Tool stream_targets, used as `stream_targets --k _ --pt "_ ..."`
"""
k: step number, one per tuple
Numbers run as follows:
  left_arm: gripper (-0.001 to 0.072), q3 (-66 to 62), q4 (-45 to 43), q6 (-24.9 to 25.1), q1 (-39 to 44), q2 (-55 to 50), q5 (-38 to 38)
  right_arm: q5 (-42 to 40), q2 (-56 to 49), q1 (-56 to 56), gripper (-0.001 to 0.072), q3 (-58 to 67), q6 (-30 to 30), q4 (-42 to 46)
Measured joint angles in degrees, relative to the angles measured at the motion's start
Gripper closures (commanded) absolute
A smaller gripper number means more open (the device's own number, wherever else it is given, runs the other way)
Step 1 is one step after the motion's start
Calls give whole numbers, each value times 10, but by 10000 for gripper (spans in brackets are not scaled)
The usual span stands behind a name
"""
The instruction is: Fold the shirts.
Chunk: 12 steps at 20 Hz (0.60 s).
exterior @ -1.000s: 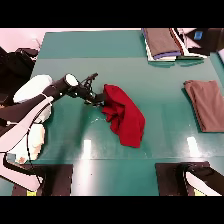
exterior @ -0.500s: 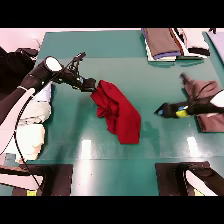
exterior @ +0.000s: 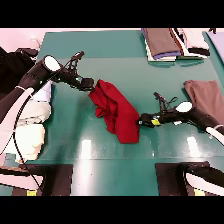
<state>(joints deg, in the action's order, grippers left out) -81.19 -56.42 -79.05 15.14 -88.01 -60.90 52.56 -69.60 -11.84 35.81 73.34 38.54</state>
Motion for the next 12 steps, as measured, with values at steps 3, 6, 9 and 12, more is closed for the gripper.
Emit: stream_targets --k 3,6,9,12 --pt "683 -1 -12 0 0 5 -7 -7 -19 -12 692 42 -15 10" --pt "683 -2 -50 0 -7 36 -13 0 14 9 693 99 -15 56" --pt "683 -2 -84 0 -30 104 -12 35 79 59 693 173 -8 110" --pt "683 -2 -107 1 -49 195 -4 80 148 120 694 262 -5 144"
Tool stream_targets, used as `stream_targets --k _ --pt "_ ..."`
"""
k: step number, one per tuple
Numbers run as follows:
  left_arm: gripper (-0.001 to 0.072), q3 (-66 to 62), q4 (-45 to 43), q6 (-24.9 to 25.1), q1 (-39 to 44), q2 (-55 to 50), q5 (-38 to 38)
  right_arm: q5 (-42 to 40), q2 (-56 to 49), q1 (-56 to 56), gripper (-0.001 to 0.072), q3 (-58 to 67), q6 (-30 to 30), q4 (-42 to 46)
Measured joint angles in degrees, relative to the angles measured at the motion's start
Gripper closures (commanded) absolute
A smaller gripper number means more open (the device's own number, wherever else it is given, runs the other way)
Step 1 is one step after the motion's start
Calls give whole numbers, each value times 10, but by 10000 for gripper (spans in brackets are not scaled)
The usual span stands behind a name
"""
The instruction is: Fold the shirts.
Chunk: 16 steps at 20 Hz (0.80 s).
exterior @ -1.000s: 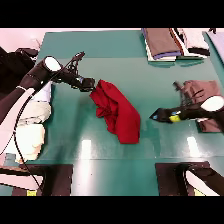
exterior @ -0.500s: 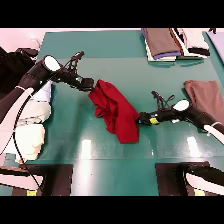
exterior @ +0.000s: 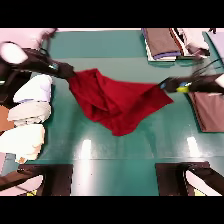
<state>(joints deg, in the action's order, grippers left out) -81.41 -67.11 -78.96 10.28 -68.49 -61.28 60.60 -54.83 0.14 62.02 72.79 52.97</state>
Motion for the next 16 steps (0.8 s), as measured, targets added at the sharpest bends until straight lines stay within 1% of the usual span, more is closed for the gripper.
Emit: stream_targets --k 4,8,12,16 --pt "683 -36 -20 9 -9 131 10 66 75 70 694 133 1 18" --pt "684 -135 -26 23 -11 224 5 110 119 140 695 269 1 24" --pt "683 -215 -28 28 -12 265 -1 163 110 216 695 404 2 25" --pt "684 -242 -15 29 -12 257 -34 190 50 250 696 527 15 24"
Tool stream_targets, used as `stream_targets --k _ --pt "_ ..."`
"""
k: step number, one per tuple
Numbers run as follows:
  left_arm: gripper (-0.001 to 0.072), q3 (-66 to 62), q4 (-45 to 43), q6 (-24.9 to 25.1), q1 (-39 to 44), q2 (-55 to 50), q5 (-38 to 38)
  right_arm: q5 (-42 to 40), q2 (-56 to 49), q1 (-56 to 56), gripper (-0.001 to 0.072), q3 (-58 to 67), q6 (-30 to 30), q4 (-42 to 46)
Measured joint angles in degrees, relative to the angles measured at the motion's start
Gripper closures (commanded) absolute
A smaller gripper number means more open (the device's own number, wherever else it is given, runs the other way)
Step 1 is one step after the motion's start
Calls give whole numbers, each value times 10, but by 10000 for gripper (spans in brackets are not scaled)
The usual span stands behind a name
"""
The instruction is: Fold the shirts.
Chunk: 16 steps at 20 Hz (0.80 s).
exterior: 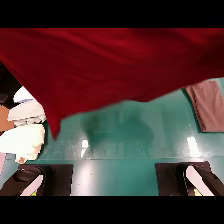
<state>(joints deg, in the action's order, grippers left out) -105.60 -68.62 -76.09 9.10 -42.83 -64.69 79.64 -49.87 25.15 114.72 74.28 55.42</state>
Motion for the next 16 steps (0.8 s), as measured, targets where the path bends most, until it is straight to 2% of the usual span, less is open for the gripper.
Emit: stream_targets --k 2,5,9,12,15,16 --pt "683 1 1 0 0 -33 -37 6 -41 -10 696 26 8 1" --pt "683 40 12 0 0 -100 -75 7 -110 -66 696 -3 23 22" --pt "683 146 26 0 0 -209 -90 7 -226 -169 695 -82 44 130" --pt "683 206 32 21 0 -298 -42 -8 -317 -219 694 -117 61 185" --pt "681 229 32 34 0 -365 50 -33 -387 -240 693 -127 90 208" --pt "625 233 31 35 -2 -380 89 -39 -401 -243 676 -124 96 212"
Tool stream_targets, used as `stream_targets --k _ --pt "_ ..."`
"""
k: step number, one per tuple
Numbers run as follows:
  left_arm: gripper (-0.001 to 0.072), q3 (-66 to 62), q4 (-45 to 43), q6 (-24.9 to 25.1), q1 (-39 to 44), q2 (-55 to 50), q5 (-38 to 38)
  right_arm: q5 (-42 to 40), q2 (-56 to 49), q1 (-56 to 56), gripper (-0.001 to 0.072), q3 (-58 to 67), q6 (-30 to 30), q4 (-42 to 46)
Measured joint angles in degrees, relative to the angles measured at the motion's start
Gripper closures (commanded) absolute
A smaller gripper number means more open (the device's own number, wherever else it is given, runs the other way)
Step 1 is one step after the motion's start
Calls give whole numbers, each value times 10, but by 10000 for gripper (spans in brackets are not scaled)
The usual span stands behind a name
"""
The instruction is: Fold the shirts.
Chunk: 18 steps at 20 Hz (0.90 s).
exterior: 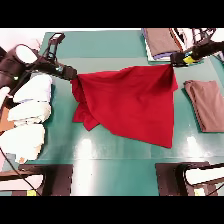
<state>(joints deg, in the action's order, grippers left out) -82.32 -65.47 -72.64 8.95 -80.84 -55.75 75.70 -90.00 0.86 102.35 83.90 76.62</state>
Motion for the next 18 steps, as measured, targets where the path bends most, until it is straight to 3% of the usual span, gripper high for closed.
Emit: stream_targets --k 1,2,6,13,18 --pt "333 2 -1 -1 -3 -10 37 -3 -13 -1 493 5 7 3" --pt "190 0 -2 -5 -7 -17 67 -9 -21 0 319 14 10 5" --pt "190 -30 -3 -28 -40 -31 111 -7 -32 24 321 52 17 -22" --pt "190 0 10 -36 -134 -28 -88 39 32 56 323 -10 2 -59" --pt "190 146 44 -18 -146 -3 -118 11 125 44 324 -145 -8 -65"
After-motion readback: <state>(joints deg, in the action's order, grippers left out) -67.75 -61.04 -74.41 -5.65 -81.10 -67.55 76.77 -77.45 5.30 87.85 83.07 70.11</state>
